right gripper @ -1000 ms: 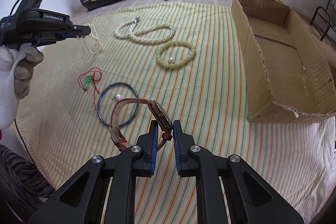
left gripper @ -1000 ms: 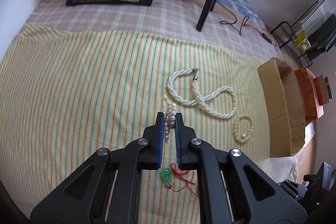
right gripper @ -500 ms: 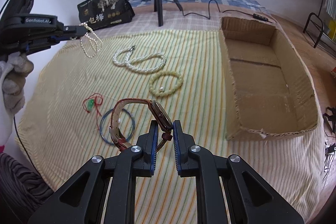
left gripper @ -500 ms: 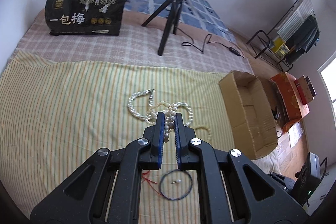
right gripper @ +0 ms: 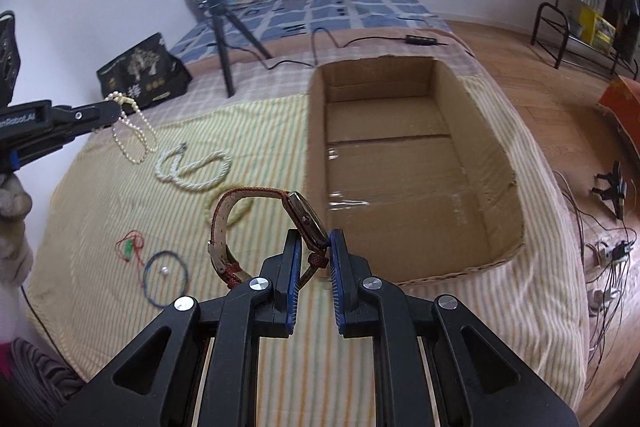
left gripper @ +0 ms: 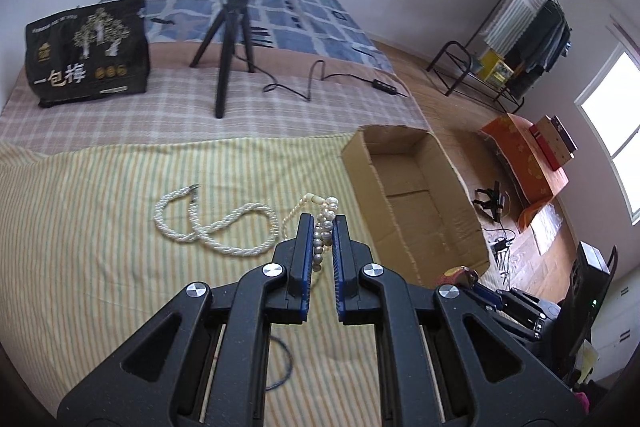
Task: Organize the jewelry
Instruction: 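Carry the watch and pearl necklace into the cardboard box and open both grippers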
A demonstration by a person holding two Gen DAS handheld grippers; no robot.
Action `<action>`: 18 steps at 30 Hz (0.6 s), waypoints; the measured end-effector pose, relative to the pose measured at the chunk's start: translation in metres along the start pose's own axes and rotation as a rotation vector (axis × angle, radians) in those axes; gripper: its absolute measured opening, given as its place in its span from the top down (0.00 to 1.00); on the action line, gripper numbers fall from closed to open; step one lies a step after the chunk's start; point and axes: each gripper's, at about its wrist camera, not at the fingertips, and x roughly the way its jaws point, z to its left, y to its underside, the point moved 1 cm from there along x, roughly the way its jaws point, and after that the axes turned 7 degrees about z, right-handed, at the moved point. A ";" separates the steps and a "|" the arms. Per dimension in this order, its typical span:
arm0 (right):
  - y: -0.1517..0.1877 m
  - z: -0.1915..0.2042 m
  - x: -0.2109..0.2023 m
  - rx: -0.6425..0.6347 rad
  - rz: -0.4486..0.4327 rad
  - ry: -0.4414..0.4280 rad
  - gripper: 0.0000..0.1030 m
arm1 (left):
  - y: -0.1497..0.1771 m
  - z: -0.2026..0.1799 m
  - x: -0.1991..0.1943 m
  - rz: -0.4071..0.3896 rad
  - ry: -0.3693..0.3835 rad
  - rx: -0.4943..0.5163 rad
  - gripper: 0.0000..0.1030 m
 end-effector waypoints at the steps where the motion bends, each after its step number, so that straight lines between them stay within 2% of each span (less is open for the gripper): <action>1: -0.001 -0.004 0.000 0.008 -0.002 0.005 0.88 | -0.001 -0.006 0.003 0.001 0.005 0.009 0.93; 10: -0.013 -0.041 -0.001 0.076 -0.013 0.076 0.88 | -0.009 -0.061 0.035 0.022 0.054 0.084 0.93; 18: -0.020 -0.077 0.002 0.143 -0.016 0.149 0.88 | -0.014 -0.092 0.072 0.066 0.068 0.124 0.93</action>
